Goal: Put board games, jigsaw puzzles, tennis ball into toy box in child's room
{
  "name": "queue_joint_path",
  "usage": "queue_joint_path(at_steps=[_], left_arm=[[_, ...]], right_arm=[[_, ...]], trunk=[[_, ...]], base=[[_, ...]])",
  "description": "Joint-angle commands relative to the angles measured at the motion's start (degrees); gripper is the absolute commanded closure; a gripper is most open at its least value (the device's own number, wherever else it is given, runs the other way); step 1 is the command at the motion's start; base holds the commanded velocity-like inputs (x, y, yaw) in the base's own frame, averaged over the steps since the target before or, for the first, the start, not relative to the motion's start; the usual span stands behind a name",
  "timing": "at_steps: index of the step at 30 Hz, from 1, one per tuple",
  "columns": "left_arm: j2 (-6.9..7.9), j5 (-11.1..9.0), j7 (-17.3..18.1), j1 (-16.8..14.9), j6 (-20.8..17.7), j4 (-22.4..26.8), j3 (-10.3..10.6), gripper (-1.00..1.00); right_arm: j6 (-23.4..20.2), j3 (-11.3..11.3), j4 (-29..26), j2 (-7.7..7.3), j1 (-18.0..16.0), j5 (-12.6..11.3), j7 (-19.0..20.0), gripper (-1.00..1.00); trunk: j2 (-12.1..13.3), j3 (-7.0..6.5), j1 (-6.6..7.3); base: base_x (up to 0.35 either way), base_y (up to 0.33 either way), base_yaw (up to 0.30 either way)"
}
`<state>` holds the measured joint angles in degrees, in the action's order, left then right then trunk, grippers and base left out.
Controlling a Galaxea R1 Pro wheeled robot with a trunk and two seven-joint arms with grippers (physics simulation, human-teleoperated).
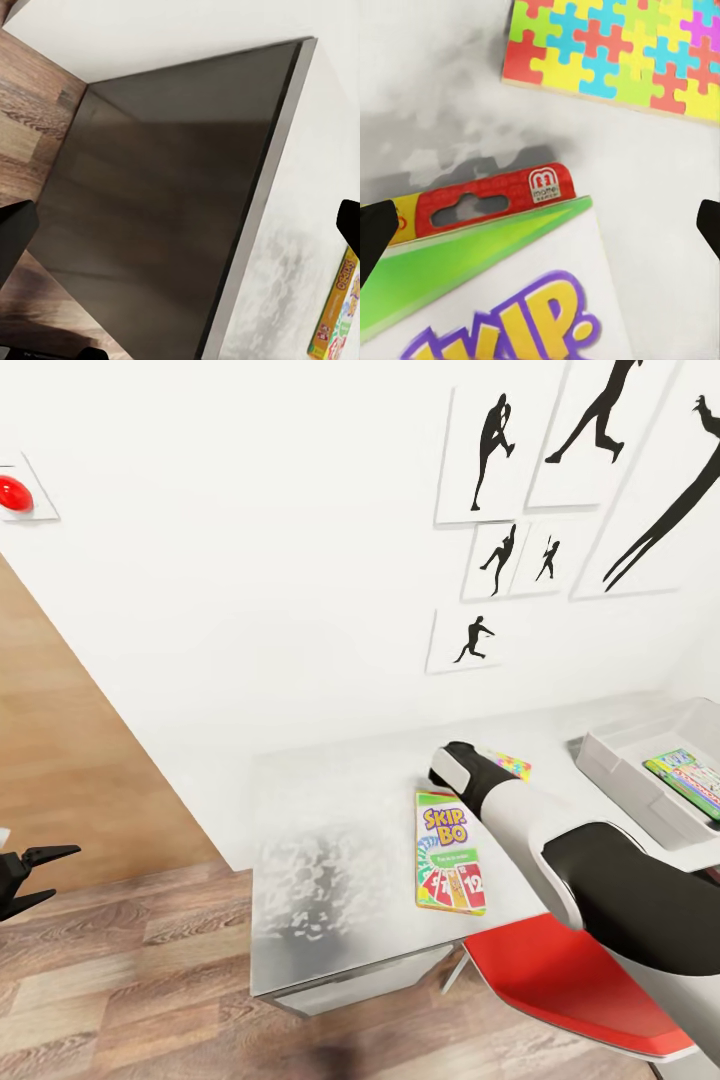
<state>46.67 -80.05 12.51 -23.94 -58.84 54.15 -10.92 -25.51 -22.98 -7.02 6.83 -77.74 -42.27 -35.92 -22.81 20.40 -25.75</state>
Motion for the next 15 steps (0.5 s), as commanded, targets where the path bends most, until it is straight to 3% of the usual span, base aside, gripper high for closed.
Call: queue_joint_path(at_steps=[1, 15], left_arm=[[0.00, 0.60, 0.59, -0.06, -0.22, -0.03, -0.07, -1.00], [0.00, 0.65, 0.59, -0.06, -0.22, -0.05, -0.05, -1.00]], right_arm=[[-0.42, -0.47, 0.05, -0.04, -0.04, -0.34, -0.28, -1.00], [-0.57, -0.49, 0.57, -0.75, -0.04, -0.36, -0.38, -1.00]], trunk=[[-0.11, 0.10, -0.03], [-0.11, 0.10, -0.03]], base=[[0.000, 0.000, 0.000], [0.000, 0.024, 0.000]])
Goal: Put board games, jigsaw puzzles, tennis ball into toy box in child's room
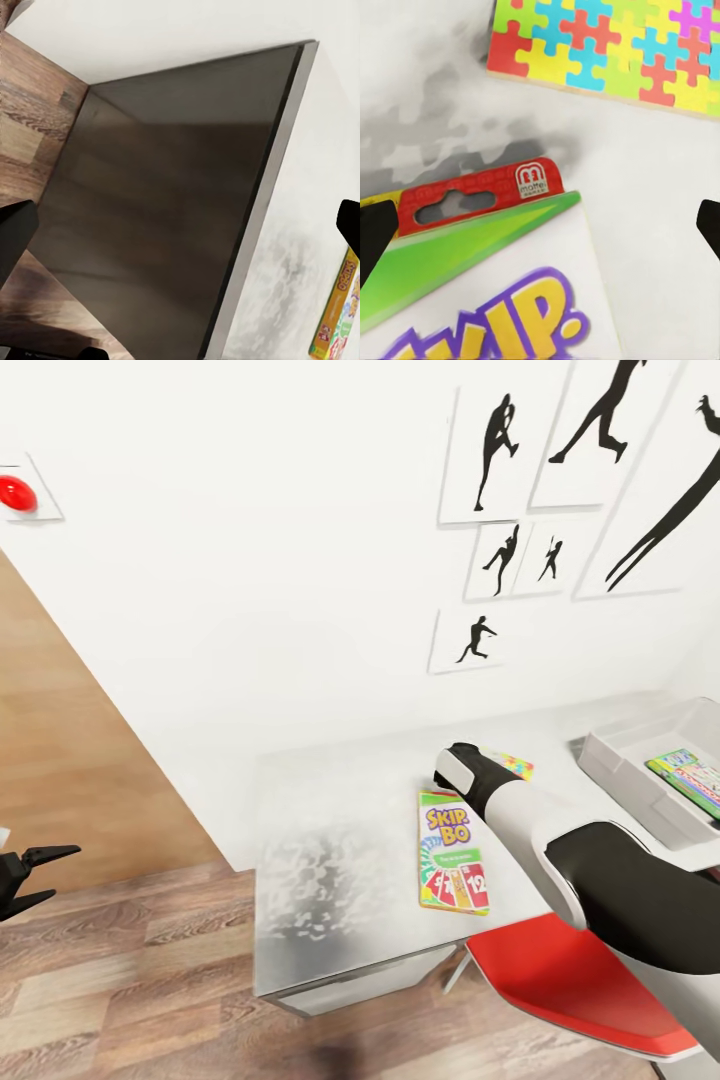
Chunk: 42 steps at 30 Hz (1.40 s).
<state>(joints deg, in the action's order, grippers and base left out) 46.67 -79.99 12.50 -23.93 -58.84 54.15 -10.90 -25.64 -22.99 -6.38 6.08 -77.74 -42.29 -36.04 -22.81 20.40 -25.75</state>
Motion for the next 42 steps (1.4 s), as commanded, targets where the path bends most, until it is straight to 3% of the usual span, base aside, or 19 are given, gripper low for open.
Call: queue_joint_path(at_steps=[1, 42], left_arm=[[0.00, 0.61, 0.59, -0.06, -0.22, -0.05, -0.07, -1.00], [-0.04, 1.07, 0.59, -0.06, -0.17, -0.08, -0.09, -1.00]], right_arm=[[-0.45, -0.48, -0.06, -0.01, -0.05, -0.34, -0.26, -1.00], [-0.46, -0.40, -0.03, -0.04, 2.06, -0.34, -0.17, -1.00]], trunk=[[-0.11, 0.10, -0.03], [-0.11, 0.10, -0.03]], base=[[0.000, 0.112, 0.000], [0.016, 0.012, 0.000]])
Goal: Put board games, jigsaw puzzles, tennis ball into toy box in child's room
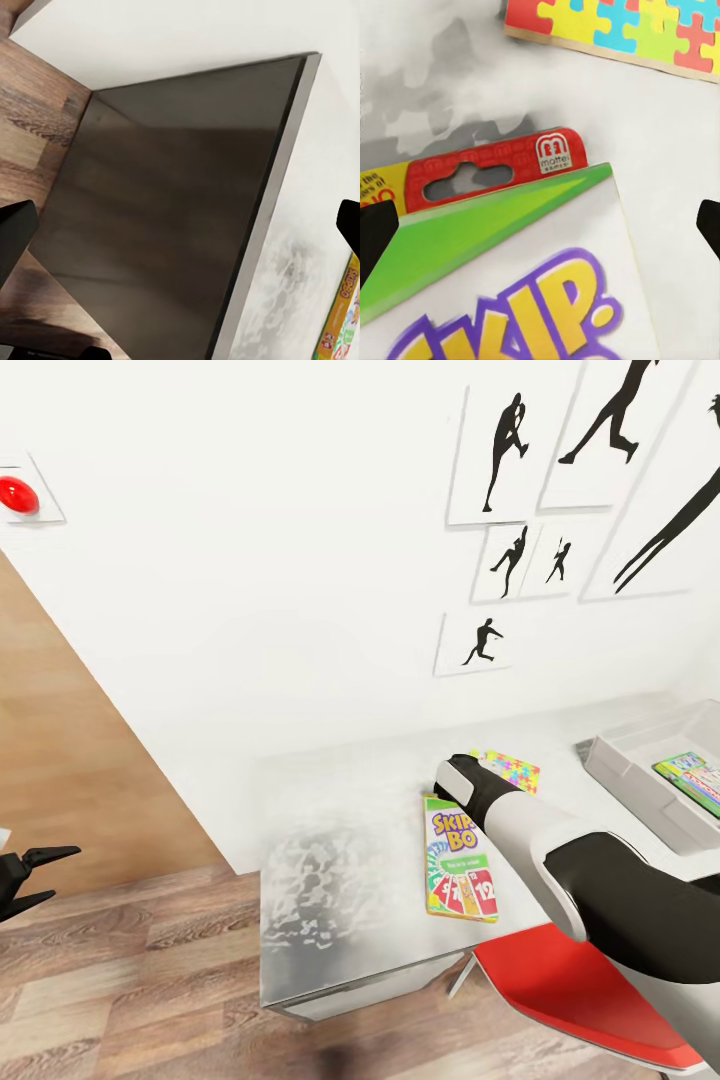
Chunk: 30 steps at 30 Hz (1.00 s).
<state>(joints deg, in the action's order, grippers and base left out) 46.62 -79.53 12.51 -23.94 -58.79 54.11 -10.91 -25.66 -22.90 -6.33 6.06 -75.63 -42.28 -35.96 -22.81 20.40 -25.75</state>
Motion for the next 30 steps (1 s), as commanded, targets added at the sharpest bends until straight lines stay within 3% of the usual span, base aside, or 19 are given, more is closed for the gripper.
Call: queue_joint_path(at_steps=[1, 30], left_arm=[[0.00, 0.60, 0.59, -0.06, -0.23, -0.04, -0.07, -1.00], [0.00, 0.60, 0.59, -0.06, -0.21, -0.04, -0.07, -1.00]], right_arm=[[-0.45, -0.48, -0.08, -0.01, -0.04, -0.34, -0.25, -1.00], [-0.34, -0.48, -0.09, -0.07, -0.04, -0.34, -0.25, -1.00]], trunk=[[-0.11, 0.10, -0.03], [-0.11, 0.10, -0.03]], base=[[0.000, 0.000, 0.000], [0.030, 0.007, 0.000]])
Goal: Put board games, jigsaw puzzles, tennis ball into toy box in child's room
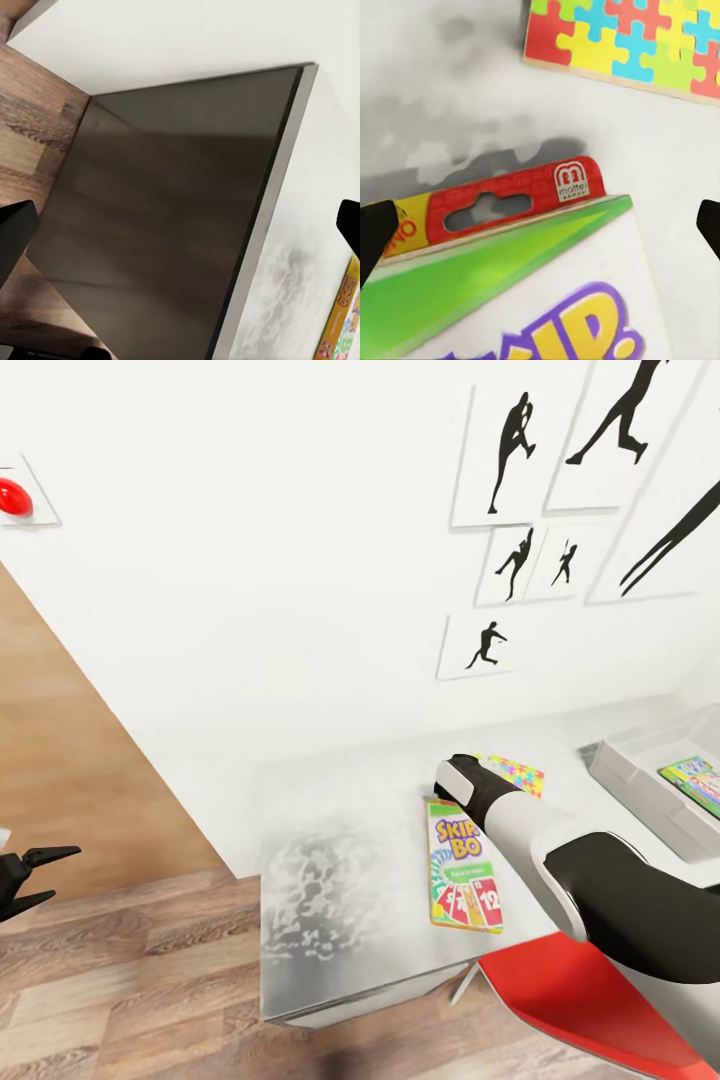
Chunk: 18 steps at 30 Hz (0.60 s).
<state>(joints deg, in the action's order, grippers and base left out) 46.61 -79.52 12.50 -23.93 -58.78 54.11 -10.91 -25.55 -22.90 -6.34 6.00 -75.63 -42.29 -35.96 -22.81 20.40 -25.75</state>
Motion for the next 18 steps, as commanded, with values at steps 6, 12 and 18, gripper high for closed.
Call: queue_joint_path(at_steps=[6, 12, 18], left_arm=[[0.02, 0.60, 0.59, -0.06, -0.23, -0.05, -0.07, -1.00], [0.02, 0.60, 0.59, -0.06, -0.22, 0.01, -0.07, -1.00], [-0.01, 0.60, 0.59, -0.06, -0.20, -0.04, -0.07, -1.00]], right_arm=[[-0.39, -0.48, -0.08, -0.02, -0.04, -0.34, -0.25, -1.00], [-0.38, -0.48, -0.08, -0.01, -0.02, -0.34, -0.25, -1.00], [-0.38, -0.48, -0.08, -0.02, -0.02, -0.34, -0.25, -1.00]], trunk=[[-0.11, 0.10, -0.04], [-0.11, 0.10, -0.04], [-0.11, 0.10, -0.04]], base=[[0.064, 0.004, 0.000], [0.086, 0.001, 0.000], [0.013, 0.000, 0.000]])
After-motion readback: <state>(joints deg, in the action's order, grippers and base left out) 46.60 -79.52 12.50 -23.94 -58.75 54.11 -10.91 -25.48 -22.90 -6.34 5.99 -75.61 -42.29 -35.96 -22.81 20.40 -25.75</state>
